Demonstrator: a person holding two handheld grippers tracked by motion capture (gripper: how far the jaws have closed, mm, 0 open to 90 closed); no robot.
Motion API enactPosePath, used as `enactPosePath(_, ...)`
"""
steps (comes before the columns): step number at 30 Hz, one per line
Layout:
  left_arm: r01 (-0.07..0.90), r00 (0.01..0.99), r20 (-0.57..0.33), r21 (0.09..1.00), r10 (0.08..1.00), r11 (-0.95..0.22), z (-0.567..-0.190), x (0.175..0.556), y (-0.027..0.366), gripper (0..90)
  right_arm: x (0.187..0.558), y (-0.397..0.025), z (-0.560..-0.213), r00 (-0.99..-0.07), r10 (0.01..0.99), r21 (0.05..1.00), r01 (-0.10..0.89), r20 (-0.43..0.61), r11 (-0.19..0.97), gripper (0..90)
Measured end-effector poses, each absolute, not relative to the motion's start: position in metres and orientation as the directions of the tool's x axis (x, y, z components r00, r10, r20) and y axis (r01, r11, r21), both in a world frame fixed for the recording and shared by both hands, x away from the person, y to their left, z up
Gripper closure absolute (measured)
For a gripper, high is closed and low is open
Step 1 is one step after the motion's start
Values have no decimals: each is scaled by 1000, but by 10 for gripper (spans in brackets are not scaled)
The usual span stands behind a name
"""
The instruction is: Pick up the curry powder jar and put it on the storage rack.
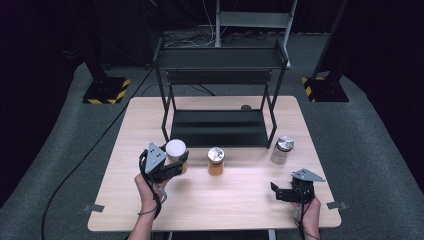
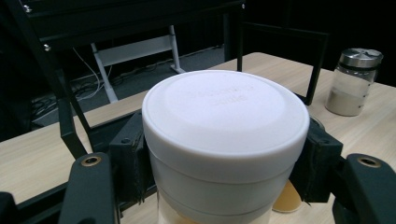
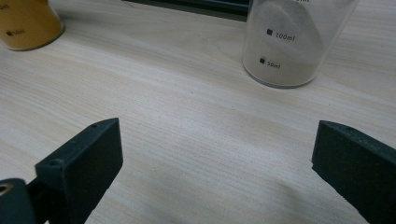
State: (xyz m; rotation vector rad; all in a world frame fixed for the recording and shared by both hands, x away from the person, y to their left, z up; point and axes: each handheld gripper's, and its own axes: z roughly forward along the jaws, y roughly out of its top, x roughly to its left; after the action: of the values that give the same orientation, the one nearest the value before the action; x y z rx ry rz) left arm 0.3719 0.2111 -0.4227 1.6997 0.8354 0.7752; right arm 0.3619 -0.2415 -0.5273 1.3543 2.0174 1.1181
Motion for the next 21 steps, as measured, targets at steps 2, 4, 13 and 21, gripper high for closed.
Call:
enactPosePath(2,158,547,93,965,832,-212,-422,373,212,338,362,-241,-527,-408,911,824,535,60,186,10)
enactPosePath(4,158,547,95,964,832,-214,-422,374,212,338,362,-241,-527,-409,911,823,536,60,187,9)
enactPosePath(13,154,546,105,963,831,-223,-418,380,211,338,362,-242,-527,-408,911,826,534,62,182,9)
enactPosePath(21,152,547,106,963,830,-223,-415,384,210,338,362,-242,-527,-406,912,825,535,61,183,9)
